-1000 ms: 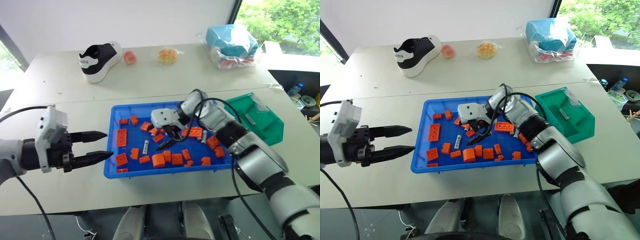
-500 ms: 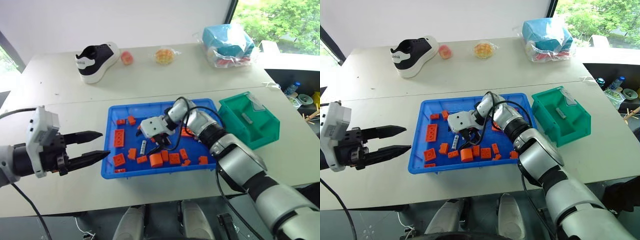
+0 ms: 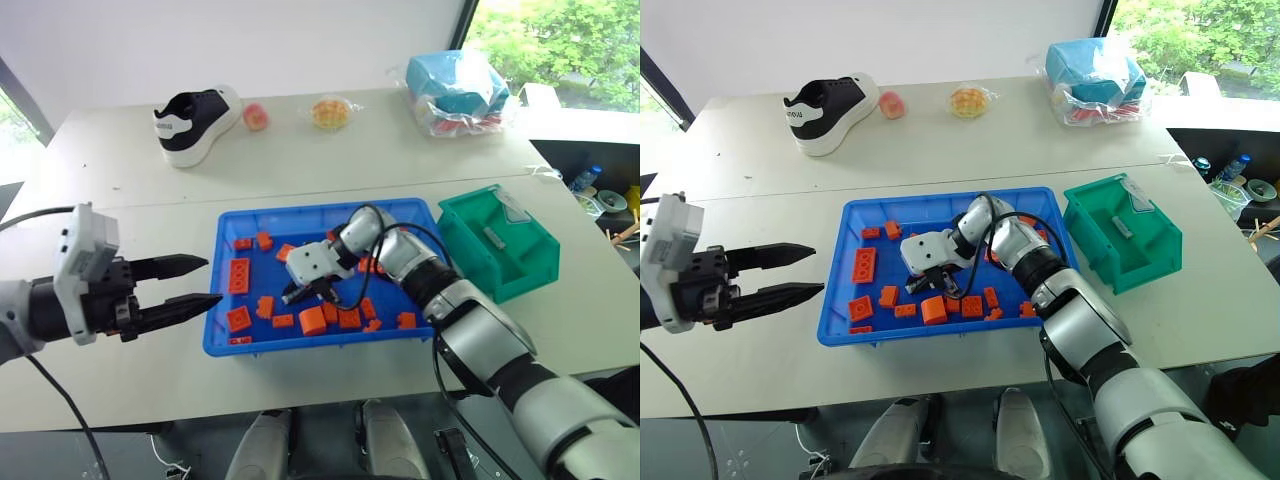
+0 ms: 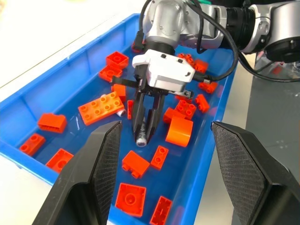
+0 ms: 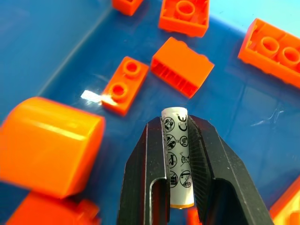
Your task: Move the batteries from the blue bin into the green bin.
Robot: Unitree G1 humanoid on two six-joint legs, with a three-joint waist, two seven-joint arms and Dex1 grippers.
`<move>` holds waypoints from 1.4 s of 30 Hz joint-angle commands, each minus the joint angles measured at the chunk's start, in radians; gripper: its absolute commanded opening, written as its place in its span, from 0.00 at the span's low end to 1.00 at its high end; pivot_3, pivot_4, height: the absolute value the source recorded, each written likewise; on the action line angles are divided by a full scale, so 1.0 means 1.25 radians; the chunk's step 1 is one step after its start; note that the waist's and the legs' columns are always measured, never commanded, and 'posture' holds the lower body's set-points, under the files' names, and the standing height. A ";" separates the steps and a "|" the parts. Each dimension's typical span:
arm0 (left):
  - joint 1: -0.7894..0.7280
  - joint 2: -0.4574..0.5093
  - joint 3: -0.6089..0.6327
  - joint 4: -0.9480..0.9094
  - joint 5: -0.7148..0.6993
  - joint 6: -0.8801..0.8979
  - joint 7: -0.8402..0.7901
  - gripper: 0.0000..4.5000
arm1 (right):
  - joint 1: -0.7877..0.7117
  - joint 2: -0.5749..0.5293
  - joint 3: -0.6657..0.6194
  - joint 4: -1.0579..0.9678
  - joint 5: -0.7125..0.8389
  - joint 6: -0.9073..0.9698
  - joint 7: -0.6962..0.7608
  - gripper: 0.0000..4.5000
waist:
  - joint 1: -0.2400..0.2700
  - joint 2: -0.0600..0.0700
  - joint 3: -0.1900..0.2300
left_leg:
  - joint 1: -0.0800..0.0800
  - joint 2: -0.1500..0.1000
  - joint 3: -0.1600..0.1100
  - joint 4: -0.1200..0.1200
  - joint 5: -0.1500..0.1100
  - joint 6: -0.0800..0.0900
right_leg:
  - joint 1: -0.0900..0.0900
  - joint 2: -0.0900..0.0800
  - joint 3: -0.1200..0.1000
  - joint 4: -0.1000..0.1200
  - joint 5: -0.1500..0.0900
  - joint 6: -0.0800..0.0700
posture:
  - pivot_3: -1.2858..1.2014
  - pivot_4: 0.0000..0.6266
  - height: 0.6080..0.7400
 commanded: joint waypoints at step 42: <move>-0.255 -0.030 -0.243 0.145 0.123 -0.075 -0.103 0.70 | 0.226 -0.076 -0.319 -0.815 0.299 0.958 -0.665 0.79 | 0.015 0.000 0.000 | -0.003 0.001 0.007 0.001 -0.001 0.003 | -0.002 -0.003 0.002 -0.001 0.000 0.000 | 0.52 0.24 0.92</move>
